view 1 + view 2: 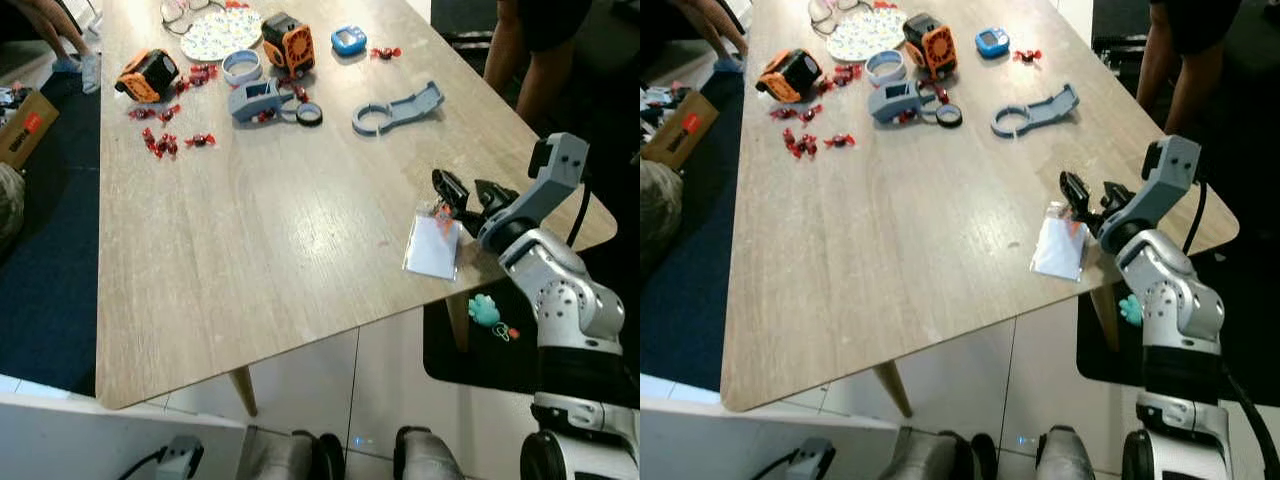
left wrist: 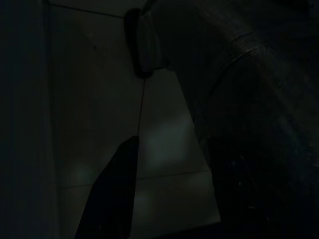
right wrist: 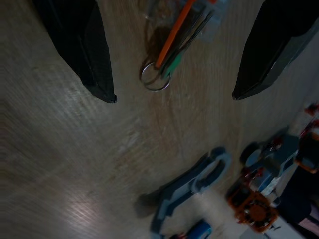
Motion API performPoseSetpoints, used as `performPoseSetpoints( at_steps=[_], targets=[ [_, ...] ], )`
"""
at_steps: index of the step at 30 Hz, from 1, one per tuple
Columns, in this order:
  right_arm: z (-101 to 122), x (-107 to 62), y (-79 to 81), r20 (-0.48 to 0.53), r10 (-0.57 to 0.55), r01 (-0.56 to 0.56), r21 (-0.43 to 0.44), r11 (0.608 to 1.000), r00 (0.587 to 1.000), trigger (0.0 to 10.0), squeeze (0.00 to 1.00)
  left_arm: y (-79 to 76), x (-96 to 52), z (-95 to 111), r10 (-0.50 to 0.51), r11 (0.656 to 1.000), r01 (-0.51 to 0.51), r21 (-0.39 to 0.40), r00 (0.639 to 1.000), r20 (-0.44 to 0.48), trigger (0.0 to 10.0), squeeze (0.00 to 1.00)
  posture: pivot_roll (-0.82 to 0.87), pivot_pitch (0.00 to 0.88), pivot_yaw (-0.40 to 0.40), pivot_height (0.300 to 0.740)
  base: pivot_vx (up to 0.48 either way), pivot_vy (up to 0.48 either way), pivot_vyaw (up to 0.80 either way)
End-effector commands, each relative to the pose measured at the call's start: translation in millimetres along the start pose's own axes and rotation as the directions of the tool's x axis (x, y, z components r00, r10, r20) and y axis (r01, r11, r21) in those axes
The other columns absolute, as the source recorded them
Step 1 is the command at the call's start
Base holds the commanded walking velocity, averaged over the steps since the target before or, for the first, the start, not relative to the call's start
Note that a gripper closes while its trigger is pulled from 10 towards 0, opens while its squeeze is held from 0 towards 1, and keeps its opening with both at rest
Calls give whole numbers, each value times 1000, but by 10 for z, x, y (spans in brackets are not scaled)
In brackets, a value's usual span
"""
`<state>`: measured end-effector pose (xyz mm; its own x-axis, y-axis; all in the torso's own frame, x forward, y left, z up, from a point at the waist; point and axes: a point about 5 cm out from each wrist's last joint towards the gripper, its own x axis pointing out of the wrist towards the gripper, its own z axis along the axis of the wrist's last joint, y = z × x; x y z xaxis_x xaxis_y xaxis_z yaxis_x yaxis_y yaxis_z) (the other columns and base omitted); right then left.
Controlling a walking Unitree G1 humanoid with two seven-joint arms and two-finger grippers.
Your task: Hang keys on a hook
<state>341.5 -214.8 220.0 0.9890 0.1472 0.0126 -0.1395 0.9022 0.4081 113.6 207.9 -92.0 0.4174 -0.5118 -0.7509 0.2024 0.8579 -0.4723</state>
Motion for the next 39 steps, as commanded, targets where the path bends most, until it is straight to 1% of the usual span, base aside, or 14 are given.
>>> performPoseSetpoints(
  at_steps=[1,12,18,21,23,24,25,26,27,29,31,33,36,39],
  targets=[
    [-195,-10,-66,-97,-49,54,50,997,994,10000,0,-13,-31,-171,-1,1000,0,-26,999,-51,10000,0,-191,242,195,740,0,0,0],
    [-241,-12,-1,-219,-53,95,188,977,974,10000,0,-36,-34,-226,-24,1000,25,10,995,-95,10000,0,-192,236,194,740,0,0,0],
    [-226,-6,43,-272,-37,79,146,986,962,10000,0,-43,-29,-226,-28,999,29,15,995,-100,10000,0,-194,229,191,740,0,0,0],
    [-201,-13,74,-312,-29,54,72,996,950,10000,0,-47,-24,-222,-32,999,33,17,994,-101,10000,0,-194,229,191,740,0,0,0],
    [-134,-24,56,-334,-69,43,-86,995,940,10000,0,-54,-19,-218,-36,999,38,18,994,-102,10000,0,-193,223,189,740,0,0,0],
    [-134,-24,56,-334,-69,43,-86,995,940,10000,0,-54,-19,-218,-36,999,38,18,994,-102,10000,0,-193,223,189,740,0,0,0],
    [-74,-45,29,-342,-120,37,-238,971,932,10000,0,-57,-17,-219,-38,999,41,18,994,-104,10000,0,-193,223,189,740,0,0,0],
    [-9,-62,25,-346,-142,28,-314,949,927,10000,0,-60,-18,-228,-42,999,44,17,993,-107,10000,0,-193,223,189,740,0,0,0],
    [-9,-62,25,-346,-142,28,-314,949,927,10000,0,-60,-18,-228,-42,999,44,17,993,-107,10000,0,-193,223,189,740,0,0,0],
    [107,-87,8,-337,-186,28,-423,906,923,10000,0,-64,-21,-245,-45,999,47,16,993,-113,10000,0,-193,223,189,740,0,0,0],
    [163,-87,2,-327,-198,35,-443,896,924,10000,0,-65,-22,-249,-47,999,49,16,992,-115,10000,0,-194,229,191,740,0,0,0],
    [286,-89,-83,-284,-280,87,-544,835,917,10000,0,-70,-21,-253,-51,998,53,15,992,-117,10000,0,-192,230,189,740,0,0,0],
    [382,-77,-149,-239,-329,130,-595,793,914,10000,0,-75,-18,-255,-54,998,56,13,992,-117,10000,0,-193,230,189,740,0,0,0],
    [420,-58,-151,-220,-330,140,-599,788,918,10000,0,-79,-16,-258,-57,998,59,12,991,-117,10000,0,-193,230,189,740,0,0,0]
  ],
)
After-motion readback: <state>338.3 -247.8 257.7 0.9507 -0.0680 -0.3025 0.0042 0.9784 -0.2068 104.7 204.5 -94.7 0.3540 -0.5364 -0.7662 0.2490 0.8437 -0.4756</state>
